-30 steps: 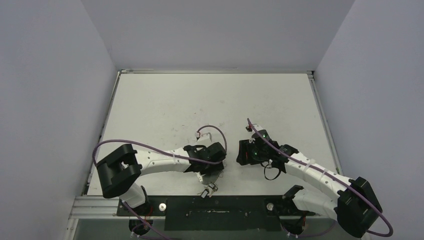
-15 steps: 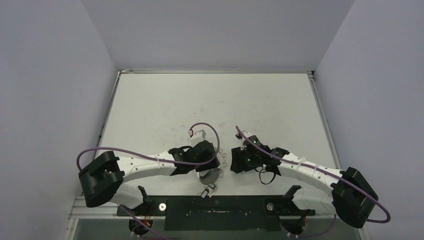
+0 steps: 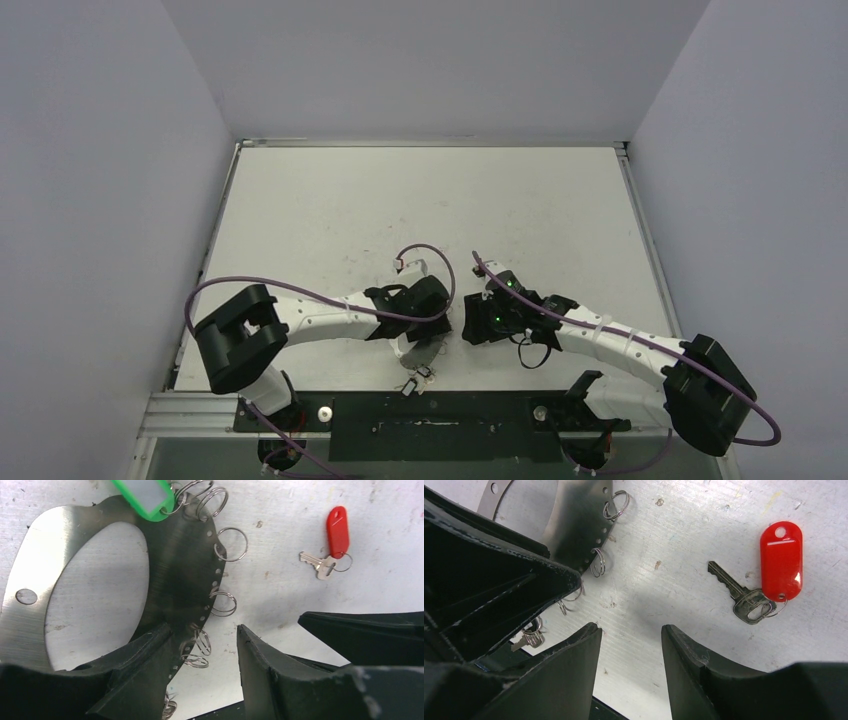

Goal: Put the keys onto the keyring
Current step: Pick up the keyring from the center of the board.

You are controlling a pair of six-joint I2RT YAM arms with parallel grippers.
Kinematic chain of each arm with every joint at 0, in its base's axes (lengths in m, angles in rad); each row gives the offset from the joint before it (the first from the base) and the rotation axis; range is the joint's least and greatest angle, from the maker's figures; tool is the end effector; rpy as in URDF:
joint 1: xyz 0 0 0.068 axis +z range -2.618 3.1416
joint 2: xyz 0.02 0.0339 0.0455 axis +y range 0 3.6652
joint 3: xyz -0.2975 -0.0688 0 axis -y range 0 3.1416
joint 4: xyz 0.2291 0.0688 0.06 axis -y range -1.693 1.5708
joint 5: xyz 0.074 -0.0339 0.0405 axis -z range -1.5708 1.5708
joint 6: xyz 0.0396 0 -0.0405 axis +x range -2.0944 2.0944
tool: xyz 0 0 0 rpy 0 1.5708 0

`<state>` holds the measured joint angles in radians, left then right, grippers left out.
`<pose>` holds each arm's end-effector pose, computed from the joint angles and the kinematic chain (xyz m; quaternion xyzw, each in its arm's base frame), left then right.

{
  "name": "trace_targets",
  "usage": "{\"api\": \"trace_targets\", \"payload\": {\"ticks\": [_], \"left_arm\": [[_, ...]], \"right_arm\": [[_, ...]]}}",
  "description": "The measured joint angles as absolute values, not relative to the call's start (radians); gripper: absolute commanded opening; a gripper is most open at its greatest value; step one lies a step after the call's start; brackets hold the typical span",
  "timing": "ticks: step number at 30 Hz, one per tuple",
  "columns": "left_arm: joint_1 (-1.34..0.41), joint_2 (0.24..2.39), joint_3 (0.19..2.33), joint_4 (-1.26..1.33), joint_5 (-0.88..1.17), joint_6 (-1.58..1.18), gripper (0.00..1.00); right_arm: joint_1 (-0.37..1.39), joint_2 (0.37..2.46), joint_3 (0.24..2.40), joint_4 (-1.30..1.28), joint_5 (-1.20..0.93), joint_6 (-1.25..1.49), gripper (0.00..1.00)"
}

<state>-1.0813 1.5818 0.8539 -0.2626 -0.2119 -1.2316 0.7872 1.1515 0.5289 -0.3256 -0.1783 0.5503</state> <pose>0.1465 -0.2574 0.2091 -0.1017 0.9479 -0.2196 0.2073 0.1262 0.1366 0.2086 -0.1391 0.9383 0.2556 0.1868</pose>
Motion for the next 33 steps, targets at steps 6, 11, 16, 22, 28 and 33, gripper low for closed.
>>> {"api": "trace_targets", "payload": {"ticks": [6,11,16,22,28,33], "left_arm": [[-1.081,1.6,0.862,-0.3,-0.203,-1.255,0.4],[-1.085,1.611,0.881,-0.319,-0.185,-1.276,0.38],[-1.092,1.651,0.904,-0.318,-0.159,-1.296,0.3],[-1.107,1.685,0.94,-0.336,-0.165,-1.301,0.12],[-1.108,1.687,0.947,-0.373,-0.191,-1.278,0.0],[-1.108,1.669,0.949,-0.399,-0.206,-1.184,0.0]], "right_arm": [[0.787,1.151,0.529,-0.326,-0.176,0.55,0.48],[0.787,1.151,0.529,-0.326,-0.171,0.55,0.48],[0.787,1.151,0.529,-0.326,-0.171,0.55,0.48],[0.787,1.15,0.529,-0.326,-0.167,0.55,0.49],[0.787,1.134,0.529,-0.33,-0.163,0.55,0.49],[0.787,1.097,0.529,-0.329,-0.169,0.542,0.54]]}}
